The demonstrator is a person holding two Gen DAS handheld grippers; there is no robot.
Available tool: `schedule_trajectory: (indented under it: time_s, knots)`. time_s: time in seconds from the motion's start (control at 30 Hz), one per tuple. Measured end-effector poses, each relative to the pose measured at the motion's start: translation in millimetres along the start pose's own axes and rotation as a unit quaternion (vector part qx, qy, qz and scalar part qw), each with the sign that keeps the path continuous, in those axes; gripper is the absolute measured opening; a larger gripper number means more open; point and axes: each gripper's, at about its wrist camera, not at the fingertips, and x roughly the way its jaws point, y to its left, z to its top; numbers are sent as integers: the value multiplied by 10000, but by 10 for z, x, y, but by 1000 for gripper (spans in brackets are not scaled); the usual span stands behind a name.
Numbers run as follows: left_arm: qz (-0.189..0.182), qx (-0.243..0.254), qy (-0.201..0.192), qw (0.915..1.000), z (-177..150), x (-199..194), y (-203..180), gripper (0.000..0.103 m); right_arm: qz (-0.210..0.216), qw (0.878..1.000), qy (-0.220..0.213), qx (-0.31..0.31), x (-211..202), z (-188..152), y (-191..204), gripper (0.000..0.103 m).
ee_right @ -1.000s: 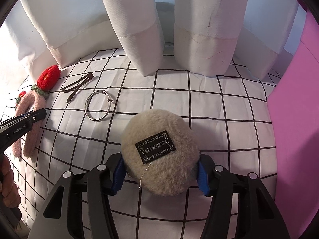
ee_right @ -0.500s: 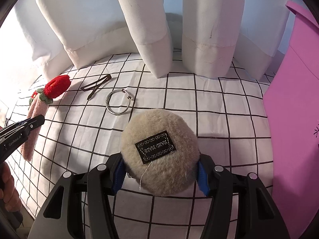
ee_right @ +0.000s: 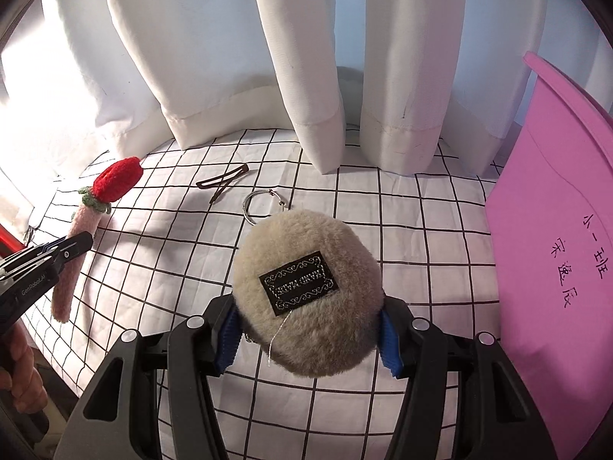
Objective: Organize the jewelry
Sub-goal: 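Lift and carry the headband and pom-pom with both tools over the pink tub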
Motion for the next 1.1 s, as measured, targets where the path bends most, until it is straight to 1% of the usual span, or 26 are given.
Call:
schedule_trajectory:
  time_s: [0.3,0.53,0.83,0.97,1.1]
  knots:
    - [-174,173,-271,9993,18,-366,-145,10,9,9996,-268,29,-418,-15,-80,56]
    - [-326,423,-626,9966,54,-711,-330,10,-5,9983,-567,98,-797,-37,-166,56]
    - [-608,896,-980,9893,112,-1066,-711,10,-101,9941,-1024,343,-1259,-90,-346,56]
    - [-680,1139,-1219,9836,132,-1249,-937,10,-209,9907,-1268,459,-1486,-118,-466,56]
    - [-931,1342,-1332,9775,167,-1377,-1175,10,-380,9866,-1467,600,-1726,-164,-630,56]
